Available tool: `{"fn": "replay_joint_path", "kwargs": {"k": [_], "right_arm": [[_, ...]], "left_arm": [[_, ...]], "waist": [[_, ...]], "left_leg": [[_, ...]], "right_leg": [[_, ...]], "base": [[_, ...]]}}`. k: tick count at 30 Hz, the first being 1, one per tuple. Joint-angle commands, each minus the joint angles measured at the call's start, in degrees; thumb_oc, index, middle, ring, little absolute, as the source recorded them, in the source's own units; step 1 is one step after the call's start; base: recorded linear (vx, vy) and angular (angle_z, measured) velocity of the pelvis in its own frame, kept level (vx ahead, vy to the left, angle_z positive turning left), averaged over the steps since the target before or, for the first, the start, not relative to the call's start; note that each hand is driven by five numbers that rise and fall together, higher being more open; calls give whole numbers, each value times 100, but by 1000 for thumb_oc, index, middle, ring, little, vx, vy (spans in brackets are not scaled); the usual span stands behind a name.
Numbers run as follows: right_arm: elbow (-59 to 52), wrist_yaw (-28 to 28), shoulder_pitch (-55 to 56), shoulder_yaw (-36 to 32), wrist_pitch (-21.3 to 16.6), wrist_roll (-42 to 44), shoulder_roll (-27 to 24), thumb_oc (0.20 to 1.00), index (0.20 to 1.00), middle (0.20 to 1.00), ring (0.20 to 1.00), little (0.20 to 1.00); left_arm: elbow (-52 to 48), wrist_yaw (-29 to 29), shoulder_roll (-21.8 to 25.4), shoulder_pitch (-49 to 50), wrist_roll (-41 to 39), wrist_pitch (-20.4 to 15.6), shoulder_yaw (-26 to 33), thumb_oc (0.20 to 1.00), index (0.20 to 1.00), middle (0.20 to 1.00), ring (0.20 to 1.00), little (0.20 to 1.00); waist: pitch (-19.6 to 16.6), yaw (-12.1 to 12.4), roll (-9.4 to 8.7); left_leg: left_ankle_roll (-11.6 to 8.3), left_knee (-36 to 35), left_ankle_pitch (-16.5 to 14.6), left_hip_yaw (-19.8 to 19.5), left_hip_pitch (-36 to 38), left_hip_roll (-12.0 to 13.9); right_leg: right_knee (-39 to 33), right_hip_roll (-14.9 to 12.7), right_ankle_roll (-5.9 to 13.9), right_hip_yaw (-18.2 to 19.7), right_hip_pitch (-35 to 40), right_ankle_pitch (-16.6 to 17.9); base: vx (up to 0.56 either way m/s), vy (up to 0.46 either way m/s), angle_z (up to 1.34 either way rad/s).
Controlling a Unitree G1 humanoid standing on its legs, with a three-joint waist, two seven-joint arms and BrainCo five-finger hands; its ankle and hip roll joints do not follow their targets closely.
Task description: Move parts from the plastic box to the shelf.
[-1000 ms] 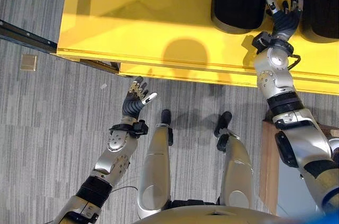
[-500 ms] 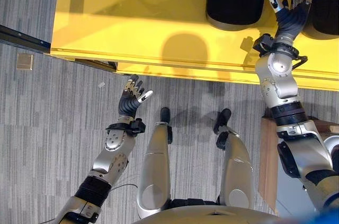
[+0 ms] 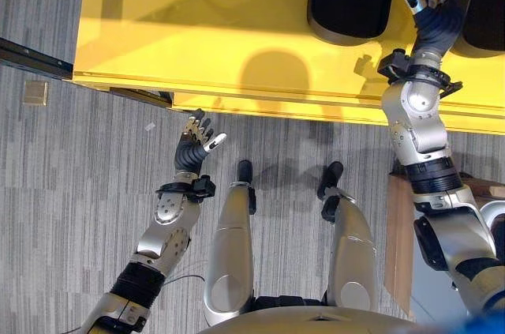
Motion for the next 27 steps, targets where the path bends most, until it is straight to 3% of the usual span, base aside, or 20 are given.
{"fn": "replay_joint_path", "kwargs": {"k": [1, 10, 11, 19, 27], "right_arm": [[-635, 297, 312, -58, -310, -319, -241, 1000, 1000, 1000, 1000, 1000], [-1642, 989, 1642, 77, -417, -224, -15, 1000, 1000, 1000, 1000, 1000], [-1751, 1042, 1776, 70, -421, -242, 0, 1000, 1000, 1000, 1000, 1000], [-2248, 1483, 2554, 213, -511, 128, 188, 1000, 1000, 1000, 1000, 1000], [-2460, 1686, 2991, 231, -515, 389, 151, 1000, 1000, 1000, 1000, 1000]], "left_arm": [[-950, -114, 124, 212, 152, -424, 350, 1000, 1000, 1000, 1000, 1000], [-1624, -316, 89, -54, -46, -677, 433, 1000, 1000, 1000, 1000, 1000], [-1612, -319, 65, -140, -27, -688, 416, 1000, 1000, 1000, 1000, 1000], [-1544, -67, -247, -1026, 357, -832, 245, 1000, 1000, 1000, 1000, 1000], [-1495, 209, -412, -1636, 618, -913, 202, 1000, 1000, 1000, 1000, 1000]], "waist": [[-291, 21, -54], [-483, -135, -209], [-497, -164, -223], [-705, -445, -363], [-803, -609, -389]], "left_leg": [[54, -561, 392, 209, 161, -41], [-15, -875, 521, 181, 554, 28], [24, -923, 677, 215, 539, 32], [-41, -1012, 685, 296, 859, 145], [-92, -1005, 643, 386, 1066, 255]], "right_leg": [[785, 175, 205, 238, 401, -695], [434, 296, 220, 185, 799, -628], [380, 289, 165, 141, 779, -508], [213, 380, 171, 243, 1011, -486], [178, 455, 171, 371, 1097, -492]], "base": [[5, -30, -4], [1, -20, -4], [-54, 1, 2], [-1, -3, -2], [11, -2, -13]]}}
